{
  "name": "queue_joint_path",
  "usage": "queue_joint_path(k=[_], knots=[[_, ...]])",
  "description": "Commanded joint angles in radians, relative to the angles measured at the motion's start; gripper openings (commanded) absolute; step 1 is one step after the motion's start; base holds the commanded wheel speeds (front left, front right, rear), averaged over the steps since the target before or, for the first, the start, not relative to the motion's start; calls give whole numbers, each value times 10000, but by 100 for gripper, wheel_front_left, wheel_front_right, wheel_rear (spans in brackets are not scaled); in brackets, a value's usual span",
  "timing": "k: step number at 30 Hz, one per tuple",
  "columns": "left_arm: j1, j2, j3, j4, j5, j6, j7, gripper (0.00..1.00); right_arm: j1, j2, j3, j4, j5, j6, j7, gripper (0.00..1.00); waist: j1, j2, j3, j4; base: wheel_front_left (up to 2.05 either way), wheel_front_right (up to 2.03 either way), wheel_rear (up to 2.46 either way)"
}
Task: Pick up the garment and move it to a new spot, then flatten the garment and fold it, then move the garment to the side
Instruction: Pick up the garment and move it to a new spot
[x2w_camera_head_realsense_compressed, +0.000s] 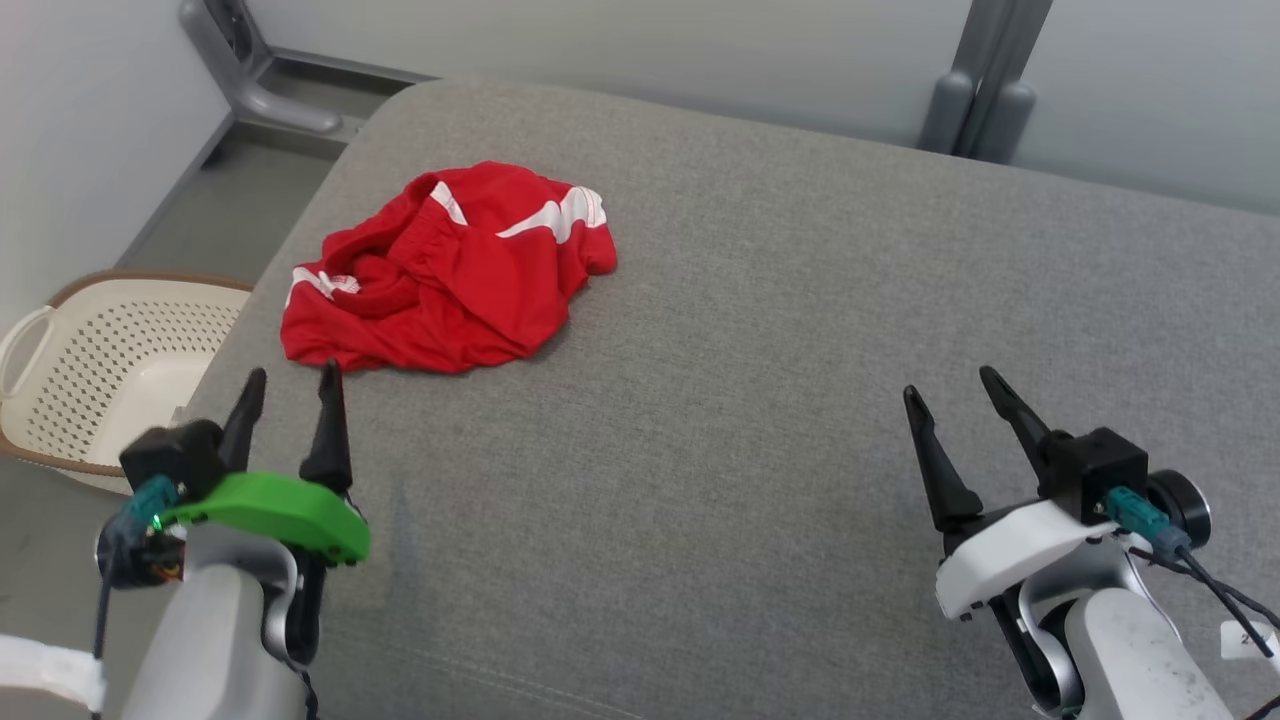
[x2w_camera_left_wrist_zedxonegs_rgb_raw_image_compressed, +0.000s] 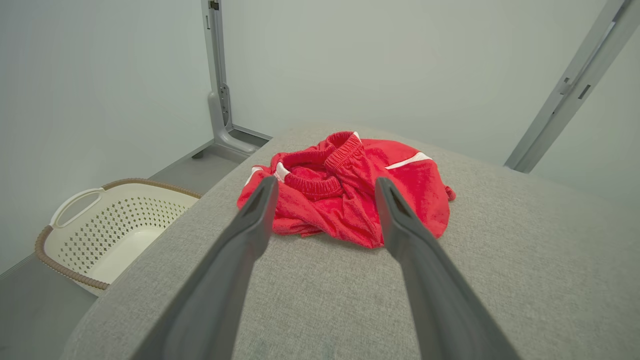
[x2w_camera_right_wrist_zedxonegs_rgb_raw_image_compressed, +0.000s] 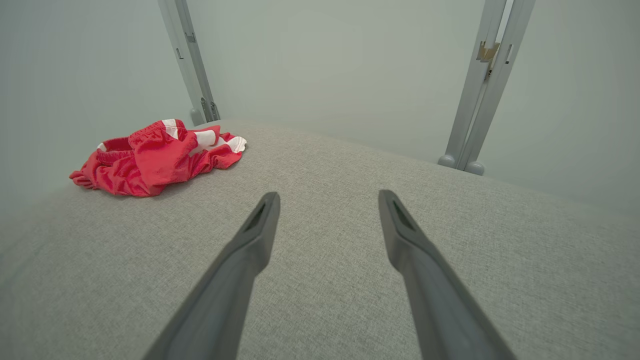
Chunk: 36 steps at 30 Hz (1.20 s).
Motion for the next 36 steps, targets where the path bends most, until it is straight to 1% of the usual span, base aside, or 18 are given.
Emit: queue_joint_path(k=[1, 8, 14, 18, 22, 24, 25, 26, 27, 29, 36], knots=[[-692, 101, 34, 362, -195, -19, 119, 100, -247, -140, 88, -145, -28, -19, 74, 100, 0, 0, 762, -447, 0, 0, 0], [-3217, 455, 253, 2027, -786, -19, 806, 100, -985, -592, 492, -896, -118, -20, 526, 100, 0, 0, 2344, -1228, 0, 0, 0], [-4772, 755, 470, 3221, -1102, 27, 1493, 100, -1605, -1073, 937, -1580, -160, -20, 855, 100, 0, 0, 3587, -1858, 0, 0, 0], [-5412, 1015, 589, 4006, -1364, 69, 2043, 100, -1778, -1201, 1053, -1942, -169, -20, 967, 100, 0, 0, 4083, -2157, 0, 0, 0], [-5823, 1102, 715, 4763, -1589, 236, 2626, 100, -1812, -1247, 1108, -2096, -136, -20, 985, 100, 0, 0, 4266, -2319, 0, 0, 0], [-5914, 1136, 715, 5085, -1594, 247, 2890, 100, -1789, -1240, 1116, -2070, -108, -20, 962, 100, 0, 0, 4232, -2376, 0, 0, 0], [-5932, 1145, 694, 5199, -1620, 234, 2970, 50, -1764, -1210, 1109, -2044, -96, -20, 950, 100, 0, 0, 4191, -2394, 0, 0, 0], [-5958, 1155, 692, 5308, -1665, 221, 3009, 18, -1733, -1171, 1106, -1994, -85, -20, 930, 100, 0, 0, 4113, -2411, 0, 0, 0], [-5945, 1158, 635, 5407, -1631, 212, 3108, 0, -1706, -1139, 1120, -1940, -83, -20, 910, 100, 0, 0, 4023, -2425, 0, 0, 0], [-5951, 1126, 558, 5511, -1580, 200, 3038, 0, -1657, -1066, 1153, -1806, -17, -20, 817, 100, 0, 0, 3770, -2453, 0, 0, 0], [-6280, 1357, 55, 4979, -1161, 81, 1989, 0, -1506, -740, 1365, -1144, 233, -20, 401, 100, 0, 0, 2428, -2613, 0, 0, 0]])
